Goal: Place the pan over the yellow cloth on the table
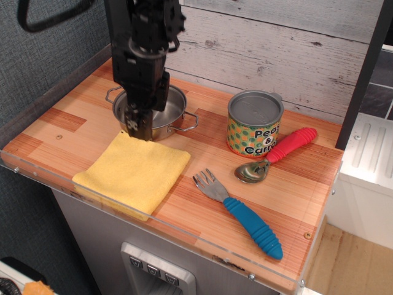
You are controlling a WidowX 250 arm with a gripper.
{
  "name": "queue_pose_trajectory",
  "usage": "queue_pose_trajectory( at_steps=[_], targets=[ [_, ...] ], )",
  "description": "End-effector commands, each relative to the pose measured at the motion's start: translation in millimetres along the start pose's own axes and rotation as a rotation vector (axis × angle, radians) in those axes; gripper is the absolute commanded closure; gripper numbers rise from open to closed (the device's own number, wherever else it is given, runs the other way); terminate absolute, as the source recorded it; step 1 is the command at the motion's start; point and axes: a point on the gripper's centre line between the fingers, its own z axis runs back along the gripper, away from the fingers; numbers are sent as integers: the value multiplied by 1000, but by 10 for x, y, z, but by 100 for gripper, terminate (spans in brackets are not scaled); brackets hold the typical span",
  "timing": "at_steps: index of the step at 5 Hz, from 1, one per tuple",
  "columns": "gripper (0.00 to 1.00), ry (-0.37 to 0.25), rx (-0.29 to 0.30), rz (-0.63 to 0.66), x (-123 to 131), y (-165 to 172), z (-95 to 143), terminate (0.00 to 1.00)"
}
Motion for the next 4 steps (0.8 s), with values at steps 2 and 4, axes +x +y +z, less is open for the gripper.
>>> queue_pose_trajectory(
  at_steps=[2,4],
  targets=[
    [100,-6,-17,76,139,-27,-181,0],
    [100,-5,-39,86,171,-74,-202,0]
  ],
)
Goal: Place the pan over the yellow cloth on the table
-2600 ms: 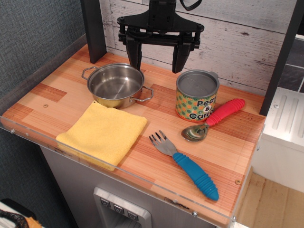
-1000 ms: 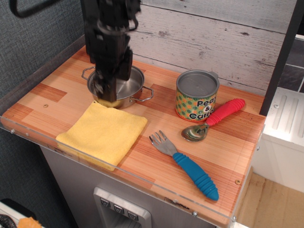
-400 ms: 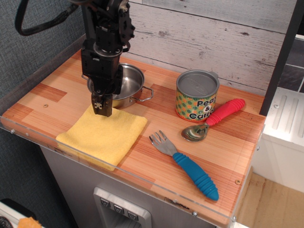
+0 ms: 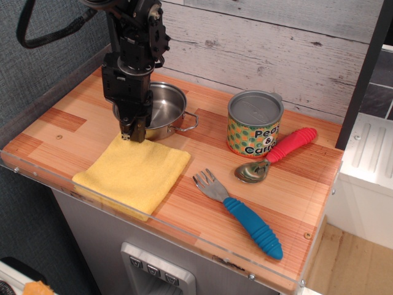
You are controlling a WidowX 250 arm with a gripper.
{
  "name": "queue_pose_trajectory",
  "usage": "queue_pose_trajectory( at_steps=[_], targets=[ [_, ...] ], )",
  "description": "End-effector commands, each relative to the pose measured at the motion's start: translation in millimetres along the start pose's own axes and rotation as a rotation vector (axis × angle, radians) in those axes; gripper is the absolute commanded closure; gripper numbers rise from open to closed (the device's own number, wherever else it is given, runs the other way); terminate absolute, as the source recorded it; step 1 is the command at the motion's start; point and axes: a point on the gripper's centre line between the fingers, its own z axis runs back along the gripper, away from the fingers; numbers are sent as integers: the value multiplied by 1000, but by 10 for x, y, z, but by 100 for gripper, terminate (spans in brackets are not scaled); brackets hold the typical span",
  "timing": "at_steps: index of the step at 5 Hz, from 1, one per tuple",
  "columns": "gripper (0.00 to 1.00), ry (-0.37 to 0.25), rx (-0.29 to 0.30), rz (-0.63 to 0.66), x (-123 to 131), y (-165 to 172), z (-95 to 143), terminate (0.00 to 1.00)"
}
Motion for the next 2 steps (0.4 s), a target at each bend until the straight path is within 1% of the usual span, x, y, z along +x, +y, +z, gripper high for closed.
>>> queue_pose_trajectory(
  at_steps=[1,2],
  targets=[
    [100,8,-66,17,64,-80,146,0],
    [100,22,-117,16,93,-164,291,0]
  ],
)
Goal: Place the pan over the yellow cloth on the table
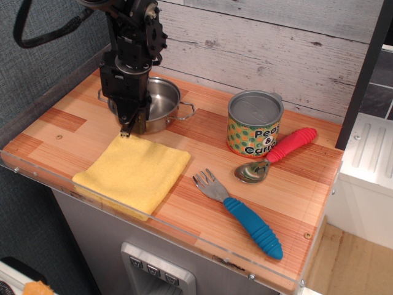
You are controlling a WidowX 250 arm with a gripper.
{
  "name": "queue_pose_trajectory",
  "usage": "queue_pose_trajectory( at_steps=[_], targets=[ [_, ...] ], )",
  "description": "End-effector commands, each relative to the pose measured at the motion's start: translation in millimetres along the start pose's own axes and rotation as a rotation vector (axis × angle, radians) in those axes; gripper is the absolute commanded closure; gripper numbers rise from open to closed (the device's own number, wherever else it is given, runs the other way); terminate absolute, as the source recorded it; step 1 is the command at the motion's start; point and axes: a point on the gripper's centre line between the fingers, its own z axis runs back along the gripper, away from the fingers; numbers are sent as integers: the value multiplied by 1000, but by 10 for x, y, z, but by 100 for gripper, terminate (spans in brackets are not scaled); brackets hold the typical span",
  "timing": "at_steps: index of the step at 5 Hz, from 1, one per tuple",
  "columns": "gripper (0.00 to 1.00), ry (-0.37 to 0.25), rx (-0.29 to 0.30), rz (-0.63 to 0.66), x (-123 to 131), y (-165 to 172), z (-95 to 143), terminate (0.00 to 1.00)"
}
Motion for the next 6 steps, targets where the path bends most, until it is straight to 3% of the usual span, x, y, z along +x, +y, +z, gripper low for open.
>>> queue_pose_trajectory(
  at_steps=[1,3,4,5,6],
  targets=[
    [100,-3,-144,2,70,-121,423,0],
    [100,-29,-233,-78,106,182,738,0],
    [100,3,-239,-93,109,438,816,0],
    [100,2,-224,-107,94,684,816,0],
    [100,45,-217,-111,122,865,749,0]
  ],
)
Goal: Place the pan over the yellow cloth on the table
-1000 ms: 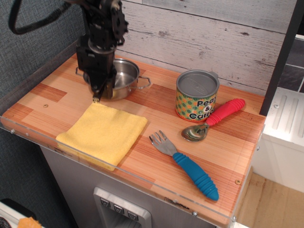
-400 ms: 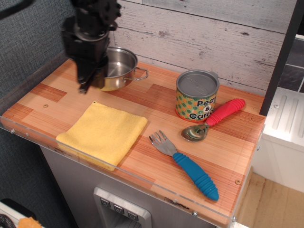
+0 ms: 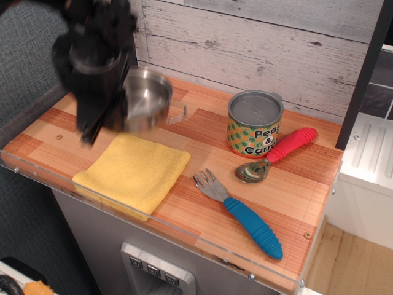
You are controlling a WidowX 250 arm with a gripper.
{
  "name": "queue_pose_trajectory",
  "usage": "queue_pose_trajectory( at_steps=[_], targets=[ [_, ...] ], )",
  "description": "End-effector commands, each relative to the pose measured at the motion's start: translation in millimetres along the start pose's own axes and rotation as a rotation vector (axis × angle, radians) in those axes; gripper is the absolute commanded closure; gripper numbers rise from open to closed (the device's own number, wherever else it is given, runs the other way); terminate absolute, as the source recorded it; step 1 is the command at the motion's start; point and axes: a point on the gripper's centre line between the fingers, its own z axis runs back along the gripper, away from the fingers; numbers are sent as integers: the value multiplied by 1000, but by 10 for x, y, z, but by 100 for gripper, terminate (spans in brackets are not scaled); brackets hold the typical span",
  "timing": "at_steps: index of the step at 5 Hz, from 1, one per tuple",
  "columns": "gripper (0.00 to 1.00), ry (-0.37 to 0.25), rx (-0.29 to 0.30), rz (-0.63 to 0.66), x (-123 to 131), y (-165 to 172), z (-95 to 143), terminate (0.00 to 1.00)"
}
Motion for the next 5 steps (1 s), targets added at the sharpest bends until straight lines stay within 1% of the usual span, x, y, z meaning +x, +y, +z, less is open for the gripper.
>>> queue_pose_trajectory(
  at_steps=[1,2,3,5],
  targets=[
    [100,18,-4,-16,-20,259,-31,0],
    [100,23,27,-27,-28,306,-151,0],
    [100,25,45,-47,-63,332,-231,0],
    [100,30,75,-67,-98,368,-306,0]
  ],
)
